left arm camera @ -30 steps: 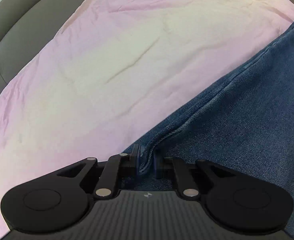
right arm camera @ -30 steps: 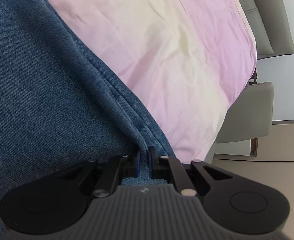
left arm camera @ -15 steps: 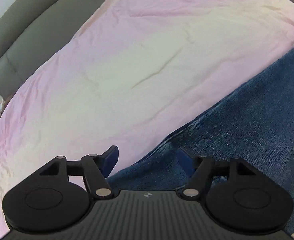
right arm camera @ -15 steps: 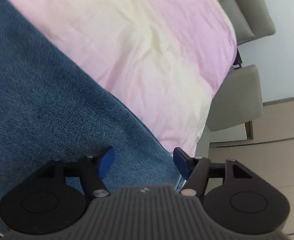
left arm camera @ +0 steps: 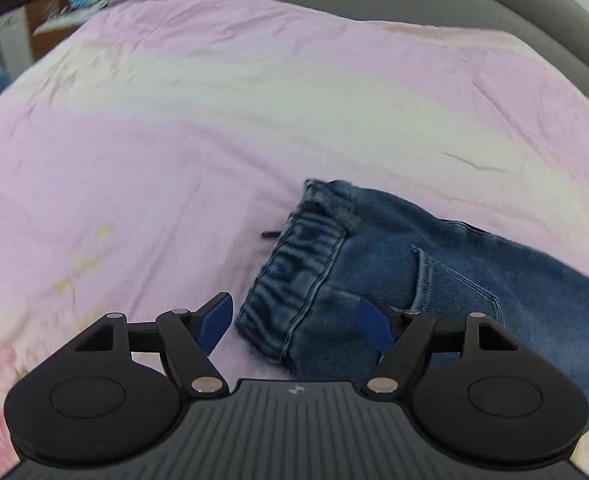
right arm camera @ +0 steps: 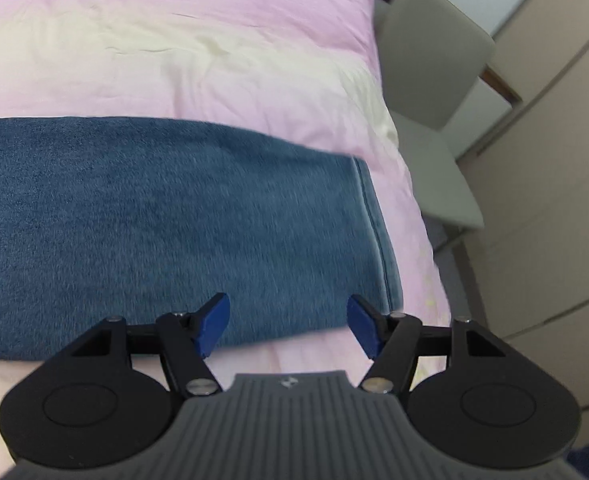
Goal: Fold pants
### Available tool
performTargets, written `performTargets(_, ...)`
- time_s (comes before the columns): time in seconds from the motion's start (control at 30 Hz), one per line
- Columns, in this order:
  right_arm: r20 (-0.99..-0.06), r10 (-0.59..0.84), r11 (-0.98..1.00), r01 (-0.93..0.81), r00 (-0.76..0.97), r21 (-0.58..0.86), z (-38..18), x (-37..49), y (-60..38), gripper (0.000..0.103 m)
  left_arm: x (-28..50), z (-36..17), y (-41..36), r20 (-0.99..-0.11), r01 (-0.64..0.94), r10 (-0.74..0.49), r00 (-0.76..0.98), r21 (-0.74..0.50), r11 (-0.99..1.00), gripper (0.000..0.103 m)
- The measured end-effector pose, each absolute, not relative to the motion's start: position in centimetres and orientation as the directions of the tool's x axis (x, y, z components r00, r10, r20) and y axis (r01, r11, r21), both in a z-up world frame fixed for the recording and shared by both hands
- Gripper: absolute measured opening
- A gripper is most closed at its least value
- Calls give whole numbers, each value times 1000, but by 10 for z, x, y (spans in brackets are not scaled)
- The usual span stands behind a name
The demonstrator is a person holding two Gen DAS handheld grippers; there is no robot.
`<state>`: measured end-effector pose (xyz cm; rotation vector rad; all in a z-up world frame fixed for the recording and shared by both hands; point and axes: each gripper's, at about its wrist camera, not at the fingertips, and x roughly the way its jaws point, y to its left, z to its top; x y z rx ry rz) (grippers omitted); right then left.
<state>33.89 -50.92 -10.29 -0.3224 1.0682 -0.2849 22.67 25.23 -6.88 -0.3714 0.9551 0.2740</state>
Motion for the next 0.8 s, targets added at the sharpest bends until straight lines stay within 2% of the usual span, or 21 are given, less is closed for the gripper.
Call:
performTargets(0.1, -812, -382, 919, 93, 441, -382, -106, 322, -515, 61, 208, -100, 269, -827, -490, -24, 561, -355, 796, 84)
performTargets(0.27, -823, -347, 938, 151, 451, -313, -100, 305, -532, 61, 208, -137, 267, -800, -563, -64, 597, -475, 676, 87)
performTargets(0.37, -826, -311, 947, 227, 471, -227, -92, 299, -552, 61, 218, -137, 262, -800, -558, -28, 599, -443, 702, 72)
performTargets(0.5, -822, -302, 919, 375, 482, -117, -84, 297, -595, 59, 241, -129, 253, -829, -585, 53, 556, -346, 733, 63)
performTargets(0.6, -827, -278, 866, 500, 488, 4, -87, 300, -633, 51, 260, -131, 250, -857, -606, 95, 506, -275, 746, 62)
performTargets(0.67, -825, -259, 829, 554, 502, 78, -95, 304, -652, 51, 266, -133, 246, -865, -591, 118, 488, -228, 773, 62)
performTargets(0.8, -823, -203, 789, 587, 531, 184, -115, 317, -669, 51, 271, -136, 244, -871, -593, 121, 477, -217, 775, 63)
